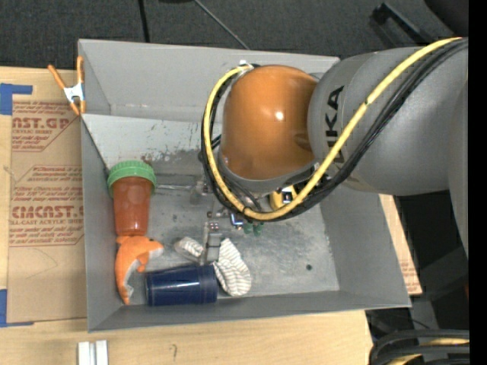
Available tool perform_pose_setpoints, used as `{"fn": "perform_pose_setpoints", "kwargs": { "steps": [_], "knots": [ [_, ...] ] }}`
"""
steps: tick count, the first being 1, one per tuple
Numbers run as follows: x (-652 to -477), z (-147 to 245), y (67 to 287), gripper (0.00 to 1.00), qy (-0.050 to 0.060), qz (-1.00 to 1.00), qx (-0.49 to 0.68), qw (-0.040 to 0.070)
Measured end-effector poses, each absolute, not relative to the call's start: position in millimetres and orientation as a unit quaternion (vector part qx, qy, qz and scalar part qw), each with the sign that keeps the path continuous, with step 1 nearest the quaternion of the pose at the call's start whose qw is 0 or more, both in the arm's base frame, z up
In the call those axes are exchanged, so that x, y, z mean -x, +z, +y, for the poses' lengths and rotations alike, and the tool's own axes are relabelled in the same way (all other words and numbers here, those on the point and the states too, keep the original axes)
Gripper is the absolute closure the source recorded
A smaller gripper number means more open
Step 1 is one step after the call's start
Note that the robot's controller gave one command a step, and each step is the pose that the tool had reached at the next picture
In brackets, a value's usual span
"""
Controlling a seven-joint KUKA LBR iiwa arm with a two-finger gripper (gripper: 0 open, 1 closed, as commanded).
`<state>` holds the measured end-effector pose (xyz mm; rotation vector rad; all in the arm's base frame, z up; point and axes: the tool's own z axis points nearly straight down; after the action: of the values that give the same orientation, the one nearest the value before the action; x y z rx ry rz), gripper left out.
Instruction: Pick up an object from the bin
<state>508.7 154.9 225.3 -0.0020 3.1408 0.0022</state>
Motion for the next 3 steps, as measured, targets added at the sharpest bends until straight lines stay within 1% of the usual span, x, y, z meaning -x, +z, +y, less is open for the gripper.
{"fn": "perform_pose_setpoints", "kwargs": {
  "steps": [1, 2, 3],
  "knots": [
    [-492.3, 125, 170, 0.0, 0.001, 0.999, 0.038, 0.003],
    [-490.8, 114, 138, 0.0, 0.0, 1.0, 0.015, -0.001],
    [-487.4, 103, 92, 0.0, 0.002, 1.0, -0.005, 0.001]
  ]
}}
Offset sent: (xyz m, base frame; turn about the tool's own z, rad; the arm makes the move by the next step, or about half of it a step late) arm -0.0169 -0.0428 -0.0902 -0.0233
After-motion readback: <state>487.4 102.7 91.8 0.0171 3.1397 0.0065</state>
